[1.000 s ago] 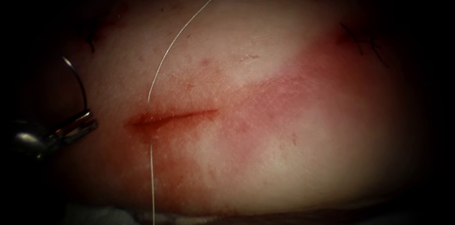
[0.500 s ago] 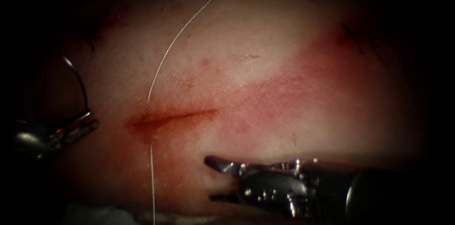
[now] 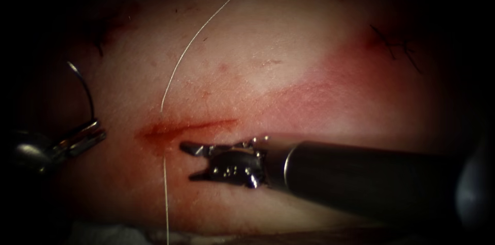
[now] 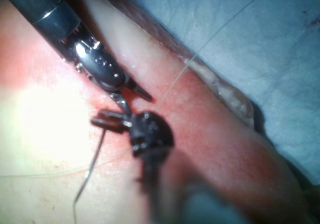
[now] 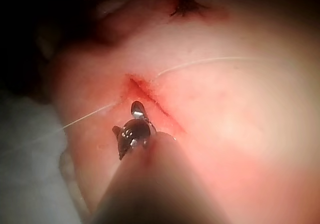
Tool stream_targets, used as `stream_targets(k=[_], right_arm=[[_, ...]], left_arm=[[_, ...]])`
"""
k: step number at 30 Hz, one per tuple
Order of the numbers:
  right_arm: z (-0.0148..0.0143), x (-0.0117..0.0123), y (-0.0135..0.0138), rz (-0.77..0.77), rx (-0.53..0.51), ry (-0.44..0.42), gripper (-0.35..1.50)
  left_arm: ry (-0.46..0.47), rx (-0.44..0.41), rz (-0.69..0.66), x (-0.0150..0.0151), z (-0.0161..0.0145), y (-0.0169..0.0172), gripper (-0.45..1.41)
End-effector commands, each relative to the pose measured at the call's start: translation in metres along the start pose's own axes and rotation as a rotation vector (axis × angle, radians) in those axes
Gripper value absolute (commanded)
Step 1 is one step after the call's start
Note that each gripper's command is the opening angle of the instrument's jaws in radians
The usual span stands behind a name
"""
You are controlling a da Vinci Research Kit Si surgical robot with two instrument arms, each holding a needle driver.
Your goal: Wound Closure
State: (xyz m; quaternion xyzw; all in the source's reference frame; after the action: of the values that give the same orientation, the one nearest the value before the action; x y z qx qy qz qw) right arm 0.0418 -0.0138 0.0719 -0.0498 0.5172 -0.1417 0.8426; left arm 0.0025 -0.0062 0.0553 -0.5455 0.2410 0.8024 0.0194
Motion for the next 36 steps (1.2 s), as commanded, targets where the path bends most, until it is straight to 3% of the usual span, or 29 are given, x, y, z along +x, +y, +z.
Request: stream_targets(k=[1,9,12,13,14,15,16,22,26,31,33,36], right_arm=[[0.0018,0.0003,-0.0001,-0.006,0.001,0.017,1.41],[0.005,0.0009,0.0006,-0.012,-0.006,0.02,1.41],[0.0055,0.0009,0.0002,-0.02,0.004,0.023,1.3],[0.0056,0.0008,0.0001,-0.022,0.026,0.013,1.18],[0.0057,0.0007,-0.0001,-0.025,0.065,-0.005,0.86],[0.0057,0.0006,-0.0002,-0.029,0.115,-0.021,0.1],[0.0056,0.0004,-0.0004,-0.028,0.143,-0.024,-0.35],[0.0042,-0.0004,-0.0013,0.074,0.19,-0.046,-0.35],[0.0009,0.0004,-0.0036,0.104,0.194,-0.048,-0.35],[-0.0046,0.0047,-0.0084,0.114,0.19,-0.032,-0.35],[-0.0072,0.0086,-0.0112,0.113,0.197,-0.017,-0.35],[-0.0081,0.0111,-0.0126,0.111,0.202,-0.012,-0.35]], left_arm=[[0.001,-0.002,-0.003,-0.0003,0.0004,0.0008,-0.45],[0.002,-0.003,-0.002,-0.0003,0.0002,0.0008,-0.45],[0.002,-0.003,-0.002,-0.0003,0.0001,0.0008,-0.45],[0.002,-0.004,-0.003,-0.0003,0.0001,0.0008,-0.45],[0.002,-0.004,-0.003,-0.0003,0.0001,0.0008,-0.45],[0.003,-0.004,-0.003,-0.0003,0.0001,0.0007,-0.45],[0.003,-0.004,-0.003,-0.0003,0.0001,0.0007,-0.45],[0.003,-0.004,-0.003,-0.0003,0.0001,0.0007,-0.45],[0.003,-0.004,-0.004,-0.0003,0.0001,0.0007,-0.45],[0.002,-0.004,-0.004,-0.0002,0.0002,0.0007,-0.45],[0.0,-0.002,-0.004,-0.0002,0.0004,0.0007,-0.45],[0.0,-0.002,-0.004,-0.0001,0.0004,0.0008,-0.45]])
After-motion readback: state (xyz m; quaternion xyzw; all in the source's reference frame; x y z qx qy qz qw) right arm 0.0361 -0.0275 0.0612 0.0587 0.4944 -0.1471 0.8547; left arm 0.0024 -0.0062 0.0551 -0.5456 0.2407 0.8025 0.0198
